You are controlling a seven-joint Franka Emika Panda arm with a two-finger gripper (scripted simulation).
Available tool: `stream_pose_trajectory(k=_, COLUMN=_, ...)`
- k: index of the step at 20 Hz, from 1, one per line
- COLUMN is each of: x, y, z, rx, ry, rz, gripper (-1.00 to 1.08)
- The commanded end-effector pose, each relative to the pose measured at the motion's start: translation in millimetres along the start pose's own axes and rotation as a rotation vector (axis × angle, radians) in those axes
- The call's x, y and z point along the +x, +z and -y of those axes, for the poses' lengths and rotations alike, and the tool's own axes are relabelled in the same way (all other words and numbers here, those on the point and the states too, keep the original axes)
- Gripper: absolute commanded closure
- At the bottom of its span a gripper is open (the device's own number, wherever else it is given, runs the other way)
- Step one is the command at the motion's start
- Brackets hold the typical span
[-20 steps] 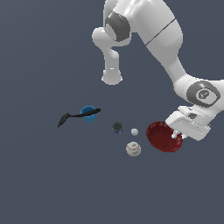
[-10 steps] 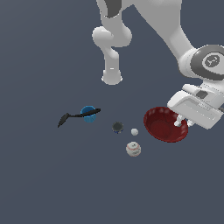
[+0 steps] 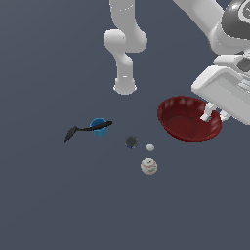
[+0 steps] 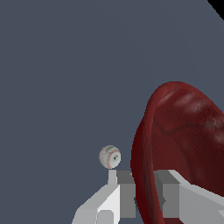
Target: Pick up a designated object from a clutter of objects.
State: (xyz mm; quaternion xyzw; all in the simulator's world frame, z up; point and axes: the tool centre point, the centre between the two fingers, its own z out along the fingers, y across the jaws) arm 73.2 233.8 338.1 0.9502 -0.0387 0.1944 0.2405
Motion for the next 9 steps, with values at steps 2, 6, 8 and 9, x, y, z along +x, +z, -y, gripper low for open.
stream_pose_trajectory(k=2, x=14, y=-20, z=-20, rx=-0.001, ry=-0.001, rz=-0.003, gripper=1.08)
stream_pose_trajectory(k=6, x=22, y=-32, z=-30, rx=-0.001, ry=-0.003, rz=-0.004, gripper=1.08)
stream_pose_trajectory(k=8, x=24, y=-34, z=-32, rx=-0.001, ry=-0.003, rz=-0.005, gripper=1.08)
stream_pose_trajectory(k=9, x=24, y=-34, z=-32, rx=-0.001, ry=-0.003, rz=-0.005, gripper=1.08)
